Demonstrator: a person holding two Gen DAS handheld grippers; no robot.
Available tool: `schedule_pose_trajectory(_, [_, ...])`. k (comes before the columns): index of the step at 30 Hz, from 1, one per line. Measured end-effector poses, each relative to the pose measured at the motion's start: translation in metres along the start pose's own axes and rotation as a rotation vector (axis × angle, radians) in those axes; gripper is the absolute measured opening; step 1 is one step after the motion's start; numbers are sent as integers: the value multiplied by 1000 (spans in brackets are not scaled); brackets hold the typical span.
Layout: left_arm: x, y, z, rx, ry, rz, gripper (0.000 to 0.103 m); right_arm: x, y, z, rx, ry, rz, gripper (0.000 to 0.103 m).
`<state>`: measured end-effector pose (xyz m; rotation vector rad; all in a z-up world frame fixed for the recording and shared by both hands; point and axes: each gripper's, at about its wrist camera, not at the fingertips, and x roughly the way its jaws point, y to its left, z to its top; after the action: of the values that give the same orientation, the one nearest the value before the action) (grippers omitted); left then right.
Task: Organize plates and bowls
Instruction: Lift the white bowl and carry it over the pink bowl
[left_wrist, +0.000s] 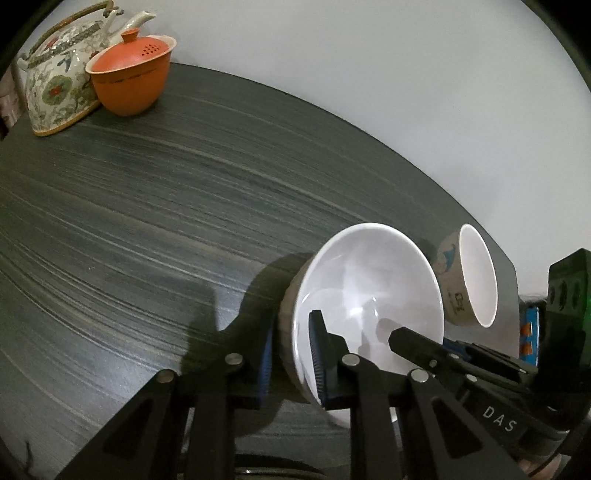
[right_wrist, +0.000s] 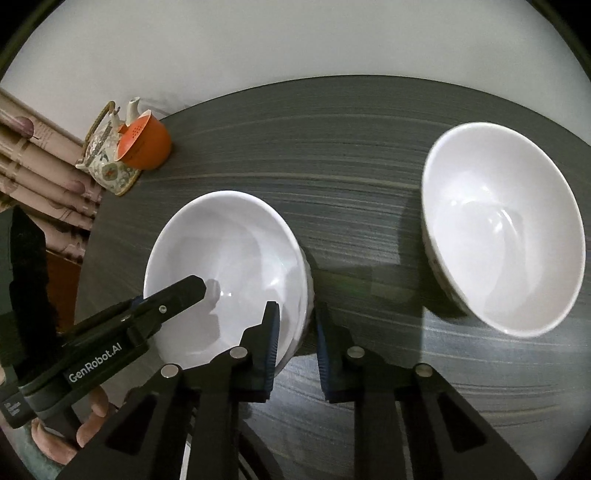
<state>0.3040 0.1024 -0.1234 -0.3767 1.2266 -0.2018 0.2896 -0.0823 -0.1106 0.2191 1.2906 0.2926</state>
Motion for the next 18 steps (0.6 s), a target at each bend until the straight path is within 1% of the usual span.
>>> schedule_pose_trajectory(5, [-2, -4, -4, 2, 8, -11, 18, -9, -3, -7, 9, -3, -1, 18])
schedule_pose_trajectory(10, [-8, -7, -6, 3, 16, -5, 18, -19, -4, -15, 12, -2, 0, 18])
schedule_pose_trajectory(18, [-30, -36, -20, 38, -3, 12, 18, -44, -4, -32, -1, -30, 7, 18])
